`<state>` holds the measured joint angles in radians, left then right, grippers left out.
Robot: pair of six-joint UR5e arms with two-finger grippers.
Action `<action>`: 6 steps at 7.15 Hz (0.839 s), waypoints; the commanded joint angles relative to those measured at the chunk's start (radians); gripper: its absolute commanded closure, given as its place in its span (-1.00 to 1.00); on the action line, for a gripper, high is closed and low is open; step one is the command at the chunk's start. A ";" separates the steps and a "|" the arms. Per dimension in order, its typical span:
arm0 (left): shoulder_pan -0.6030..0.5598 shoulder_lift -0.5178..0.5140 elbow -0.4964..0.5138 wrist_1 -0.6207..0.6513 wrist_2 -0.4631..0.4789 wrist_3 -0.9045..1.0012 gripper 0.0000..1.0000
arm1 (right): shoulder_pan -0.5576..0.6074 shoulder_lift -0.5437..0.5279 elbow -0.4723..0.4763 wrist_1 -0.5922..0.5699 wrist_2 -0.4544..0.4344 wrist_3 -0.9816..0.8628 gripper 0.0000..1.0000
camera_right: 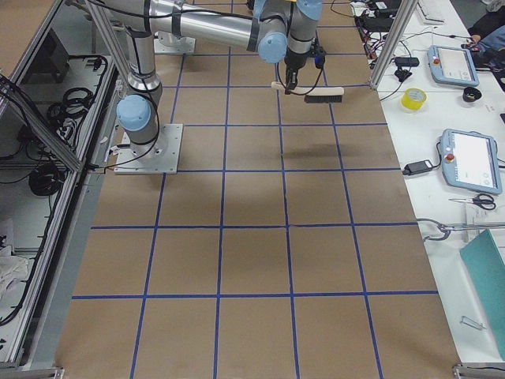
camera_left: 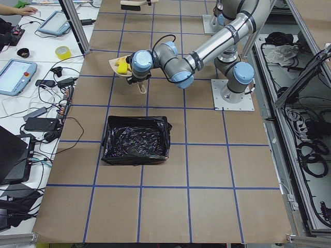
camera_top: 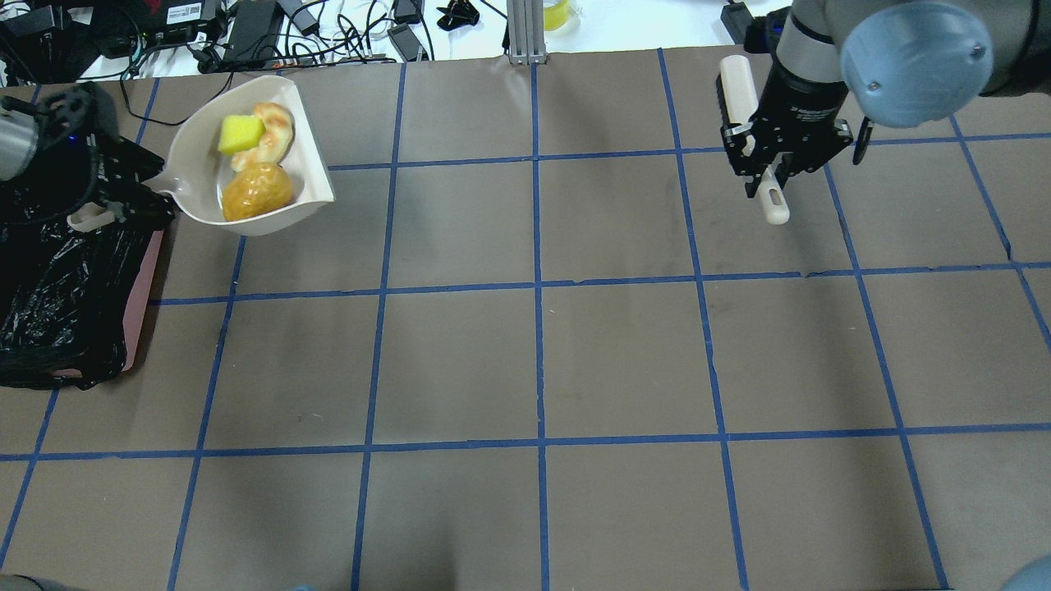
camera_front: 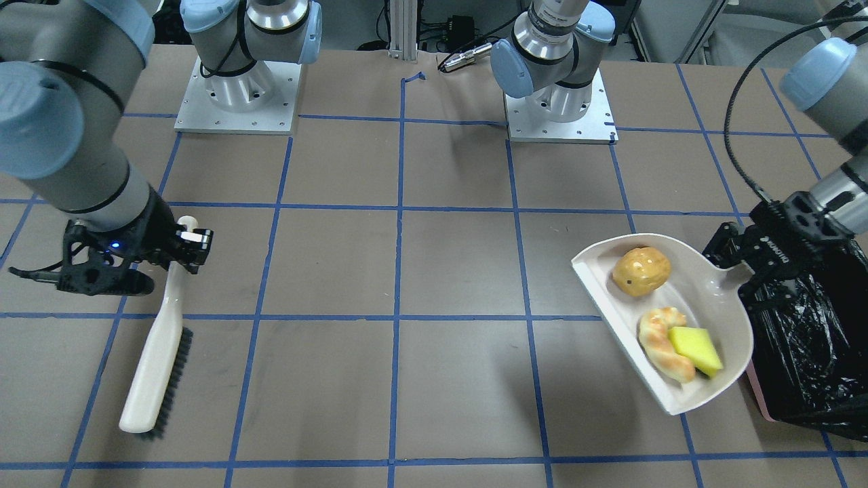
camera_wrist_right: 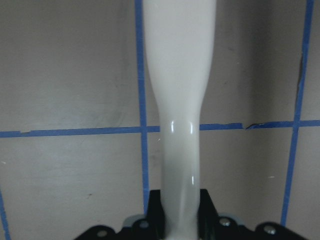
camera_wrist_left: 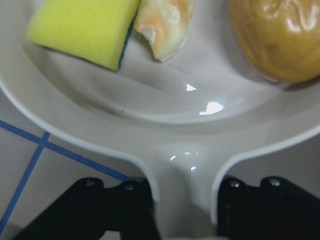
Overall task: Sweep and dump trash into bin
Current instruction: 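Lift the dustpan over the black bin with the left gripper while the right withdraws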
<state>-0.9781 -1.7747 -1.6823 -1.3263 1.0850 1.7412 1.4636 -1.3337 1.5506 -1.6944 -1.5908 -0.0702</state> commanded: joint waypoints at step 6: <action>0.328 -0.078 0.205 -0.070 0.310 0.036 1.00 | -0.210 0.106 0.008 -0.016 -0.040 -0.211 1.00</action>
<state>-0.6764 -1.8273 -1.5235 -1.4016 1.2912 1.7634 1.2600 -1.2381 1.5562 -1.7096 -1.6175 -0.2702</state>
